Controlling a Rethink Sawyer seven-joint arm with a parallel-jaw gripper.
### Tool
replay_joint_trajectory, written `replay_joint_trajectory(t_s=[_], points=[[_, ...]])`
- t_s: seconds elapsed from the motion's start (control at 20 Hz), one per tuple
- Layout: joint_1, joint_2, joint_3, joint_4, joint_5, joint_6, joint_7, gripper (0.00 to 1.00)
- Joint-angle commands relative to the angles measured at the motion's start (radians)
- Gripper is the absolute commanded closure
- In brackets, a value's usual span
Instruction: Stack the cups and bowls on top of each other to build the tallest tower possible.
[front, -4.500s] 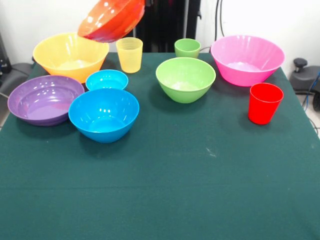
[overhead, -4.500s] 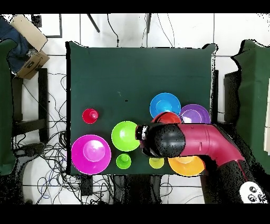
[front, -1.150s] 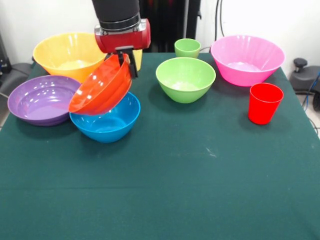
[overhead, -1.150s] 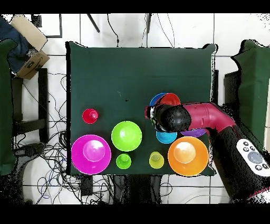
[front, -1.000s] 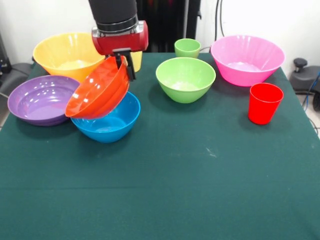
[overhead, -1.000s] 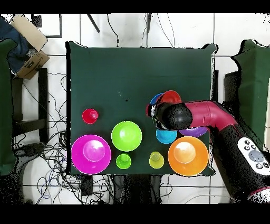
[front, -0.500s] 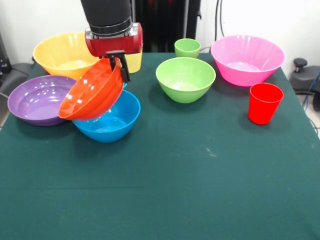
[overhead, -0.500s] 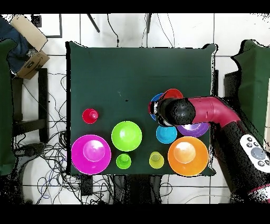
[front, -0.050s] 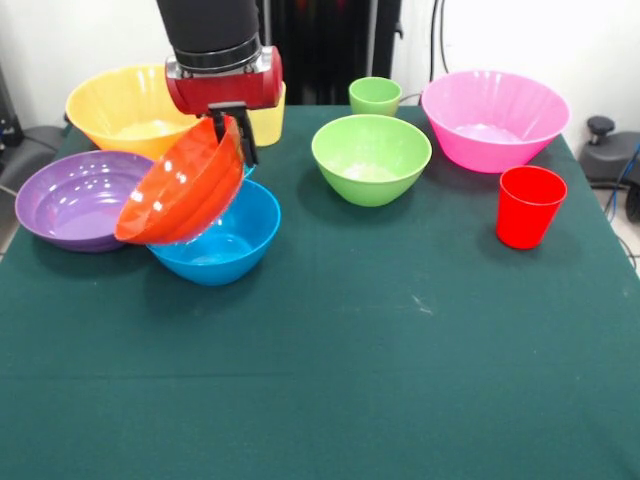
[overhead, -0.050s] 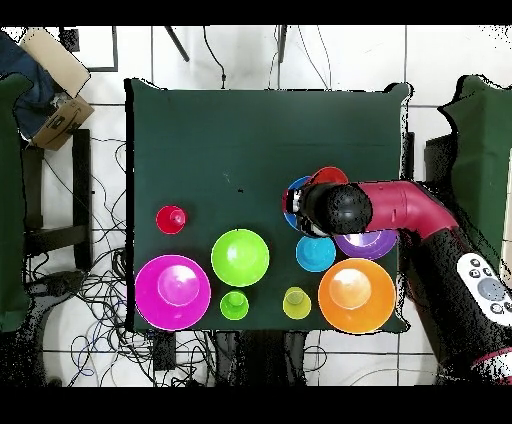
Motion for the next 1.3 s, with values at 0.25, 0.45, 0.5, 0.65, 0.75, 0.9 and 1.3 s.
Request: replay_joint_trajectory(t_s=[0.25, 0.45, 0.5, 0.65, 0.75, 0.9, 1.3], points=[[0.036, 0.0, 0.042, -0.049, -0.003, 0.146, -0.248, 0.0], [0.045, -0.002, 0.036, -0.045, -0.015, 0.141, -0.234, 0.0], [0.052, -0.003, 0.031, -0.047, -0.02, 0.142, -0.225, 0.0], [0.064, -0.007, 0.026, -0.047, -0.027, 0.143, -0.206, 0.0], [0.064, -0.019, 0.032, -0.042, -0.02, 0.149, -0.203, 0.0], [0.066, -0.048, 0.047, -0.059, 0.015, 0.205, -0.21, 0.0], [0.129, -0.08, 0.043, -0.217, 0.055, 0.448, -0.234, 0.0]])
